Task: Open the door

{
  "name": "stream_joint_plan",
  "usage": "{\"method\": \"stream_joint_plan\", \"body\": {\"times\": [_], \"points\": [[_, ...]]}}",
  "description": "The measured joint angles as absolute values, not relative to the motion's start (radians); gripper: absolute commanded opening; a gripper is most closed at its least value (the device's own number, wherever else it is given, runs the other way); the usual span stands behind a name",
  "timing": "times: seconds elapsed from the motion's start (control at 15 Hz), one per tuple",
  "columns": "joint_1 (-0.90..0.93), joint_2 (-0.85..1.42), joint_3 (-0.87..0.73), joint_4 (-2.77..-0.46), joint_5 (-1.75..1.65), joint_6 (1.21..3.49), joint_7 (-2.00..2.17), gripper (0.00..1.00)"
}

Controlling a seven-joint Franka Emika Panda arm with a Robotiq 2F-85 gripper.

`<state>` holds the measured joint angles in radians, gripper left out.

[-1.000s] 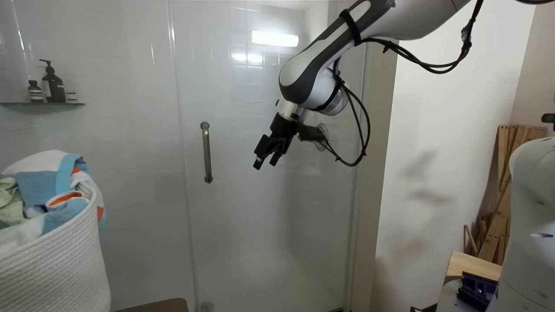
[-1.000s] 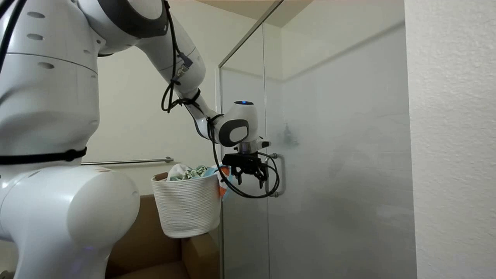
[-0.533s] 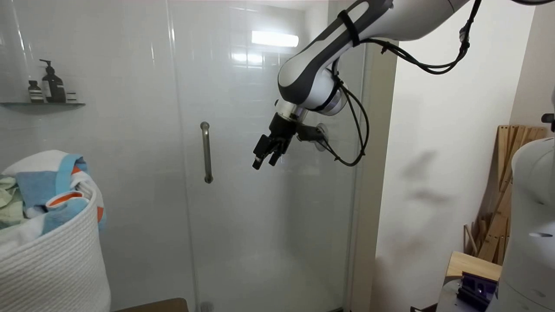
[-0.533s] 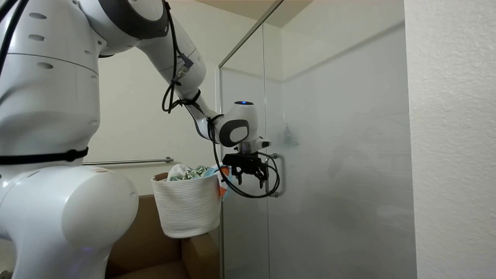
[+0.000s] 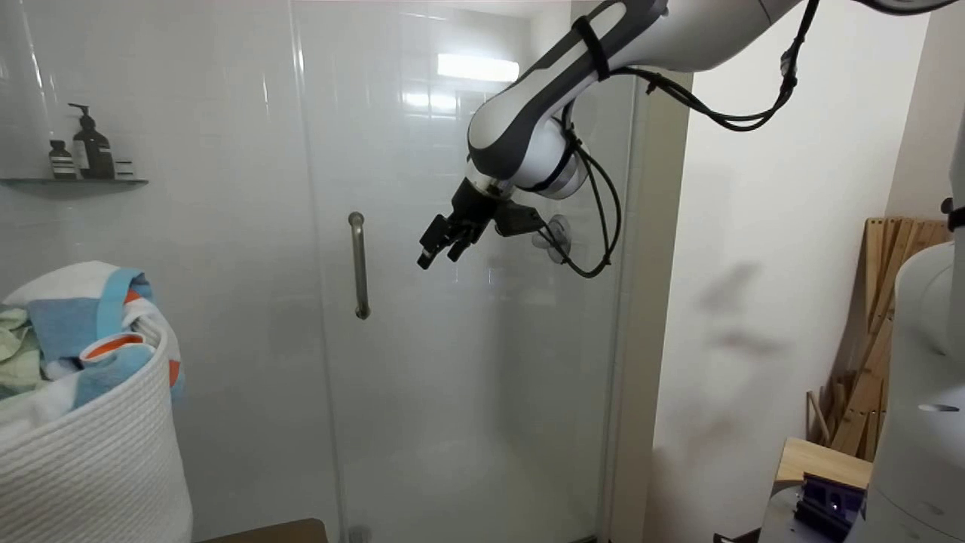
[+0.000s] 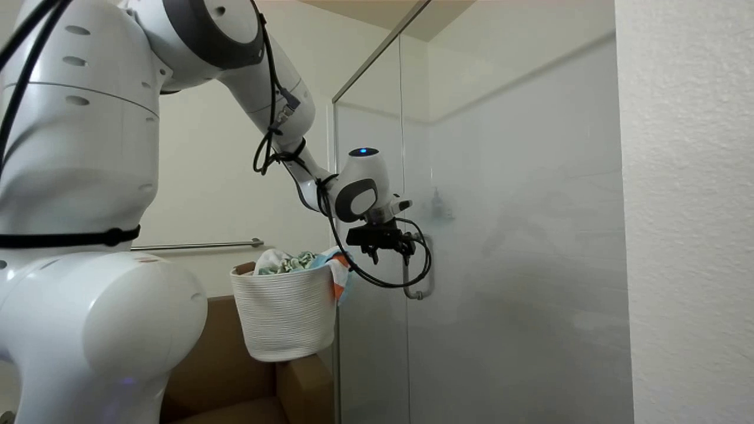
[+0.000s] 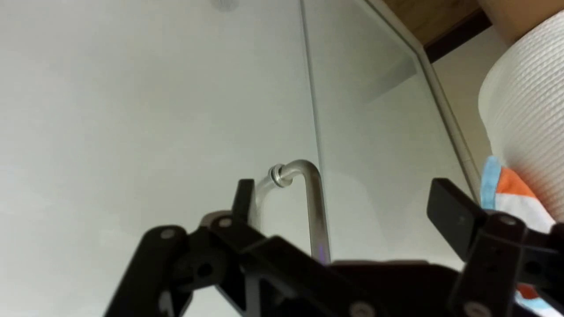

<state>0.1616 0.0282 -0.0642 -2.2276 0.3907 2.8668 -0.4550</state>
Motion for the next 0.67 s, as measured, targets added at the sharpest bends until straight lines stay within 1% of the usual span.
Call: {"method": "stream_joint_plan", "body": {"times": [0.33,0.67], "points": [[0.160,0.200,-0.026,-2.066,0.405,3.004,-0.543,1.00],[0.068,0.416,0.117,-1.786,0.462,3.072,-0.675,1.00]]}}
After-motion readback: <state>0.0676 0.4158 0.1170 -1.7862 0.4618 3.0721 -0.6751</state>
